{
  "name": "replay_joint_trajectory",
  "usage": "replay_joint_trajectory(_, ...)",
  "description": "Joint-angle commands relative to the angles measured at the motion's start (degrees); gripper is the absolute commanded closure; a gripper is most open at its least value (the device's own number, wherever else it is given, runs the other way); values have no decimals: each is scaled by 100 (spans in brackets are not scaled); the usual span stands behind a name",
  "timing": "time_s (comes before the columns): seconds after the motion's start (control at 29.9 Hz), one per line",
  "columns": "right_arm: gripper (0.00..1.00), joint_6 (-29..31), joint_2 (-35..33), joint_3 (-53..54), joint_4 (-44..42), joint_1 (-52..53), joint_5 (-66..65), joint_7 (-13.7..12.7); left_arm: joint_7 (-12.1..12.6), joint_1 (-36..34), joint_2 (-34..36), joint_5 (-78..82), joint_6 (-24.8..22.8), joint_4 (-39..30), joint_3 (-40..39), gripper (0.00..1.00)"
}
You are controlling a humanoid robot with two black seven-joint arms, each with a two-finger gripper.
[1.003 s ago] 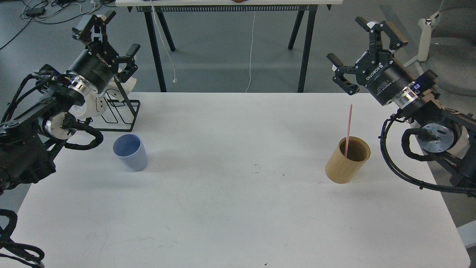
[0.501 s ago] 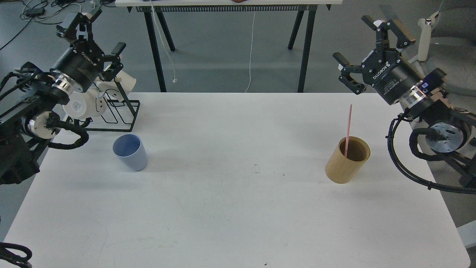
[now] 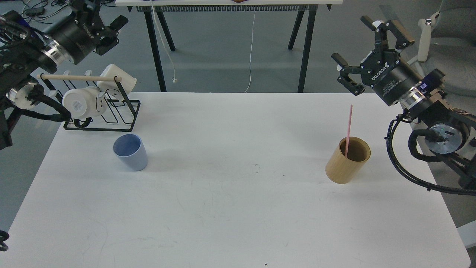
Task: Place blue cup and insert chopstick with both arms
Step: 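Raise the left gripper and move it toward the blue cup, then lower the left gripper and grasp the blue cup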
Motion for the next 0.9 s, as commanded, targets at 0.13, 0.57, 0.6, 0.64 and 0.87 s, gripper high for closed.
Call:
replay_joint_trajectory(0.13, 2, 0, -117, 0, 3, -57, -32, 0, 1, -497, 523, 3532, 1, -1442, 71, 0)
replay_joint_trajectory(0.57, 2, 0, -143, 0, -23, -136, -50, 0, 1, 135, 910, 7614, 1, -1426, 695, 1)
replay_joint_trajectory(0.6, 2, 0, -143, 0, -23, -136, -59, 0, 1, 232, 936, 7650, 1, -1426, 695, 1)
replay_joint_trajectory(0.64, 2, 0, -143, 0, -23, -136, -50, 0, 1, 294, 945, 7667, 1, -1417, 704, 1)
replay_joint_trajectory(0.87, 2, 0, -152, -9, -15, -136, -50, 0, 1, 786, 910, 8002, 1, -1400, 652, 1)
